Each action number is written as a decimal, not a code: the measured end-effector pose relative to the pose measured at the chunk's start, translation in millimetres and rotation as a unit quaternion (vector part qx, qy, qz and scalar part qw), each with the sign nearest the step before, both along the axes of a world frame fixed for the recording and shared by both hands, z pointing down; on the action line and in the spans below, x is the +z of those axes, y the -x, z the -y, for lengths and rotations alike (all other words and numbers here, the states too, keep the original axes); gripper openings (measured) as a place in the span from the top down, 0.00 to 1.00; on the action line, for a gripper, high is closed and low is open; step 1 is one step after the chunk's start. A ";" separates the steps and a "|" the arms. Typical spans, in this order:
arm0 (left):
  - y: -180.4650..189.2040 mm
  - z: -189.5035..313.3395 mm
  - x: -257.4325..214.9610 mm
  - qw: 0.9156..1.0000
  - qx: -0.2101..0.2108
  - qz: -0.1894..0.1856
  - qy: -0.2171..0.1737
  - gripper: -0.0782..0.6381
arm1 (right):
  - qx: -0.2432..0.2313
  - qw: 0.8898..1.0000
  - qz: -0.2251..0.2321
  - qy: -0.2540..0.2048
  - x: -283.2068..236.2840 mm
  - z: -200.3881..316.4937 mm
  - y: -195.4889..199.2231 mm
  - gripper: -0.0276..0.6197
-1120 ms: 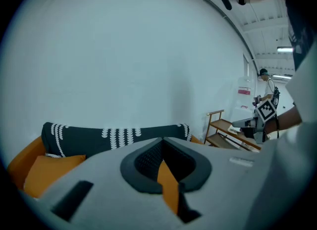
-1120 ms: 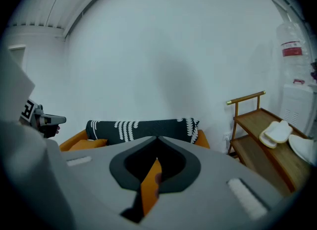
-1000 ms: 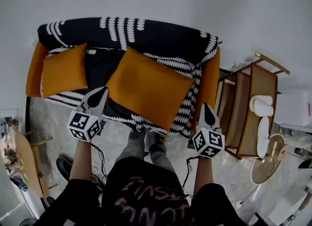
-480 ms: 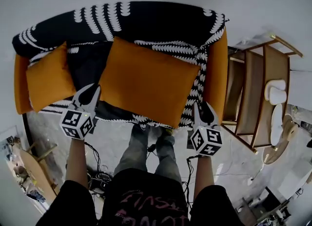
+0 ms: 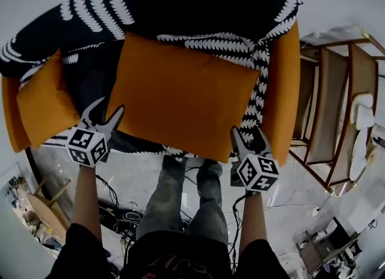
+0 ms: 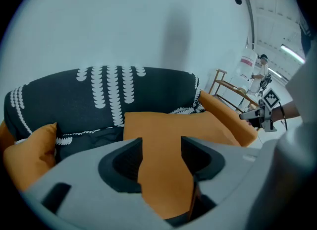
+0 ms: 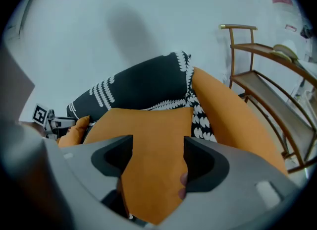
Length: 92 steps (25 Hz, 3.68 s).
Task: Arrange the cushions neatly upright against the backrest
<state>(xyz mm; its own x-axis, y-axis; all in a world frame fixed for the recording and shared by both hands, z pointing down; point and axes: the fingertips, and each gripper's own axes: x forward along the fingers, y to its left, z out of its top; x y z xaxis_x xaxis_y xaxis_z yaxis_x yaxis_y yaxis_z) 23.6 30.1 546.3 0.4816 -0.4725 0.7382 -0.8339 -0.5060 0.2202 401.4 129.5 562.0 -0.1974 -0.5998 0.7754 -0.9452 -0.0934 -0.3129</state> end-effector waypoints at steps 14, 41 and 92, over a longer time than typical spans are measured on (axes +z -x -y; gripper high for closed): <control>3.4 40.8 125.6 0.997 0.034 0.038 0.060 0.40 | 0.022 0.997 0.040 0.068 124.8 5.6 -6.0 0.31; 1.1 38.2 38.2 0.997 -0.031 -0.005 -0.068 0.88 | -0.098 0.988 -0.099 -0.065 21.4 47.9 18.3 0.71; -17.9 161.3 33.9 0.980 -0.170 -0.008 -0.106 0.79 | -0.154 0.973 -0.072 -0.155 30.7 256.5 -35.6 0.61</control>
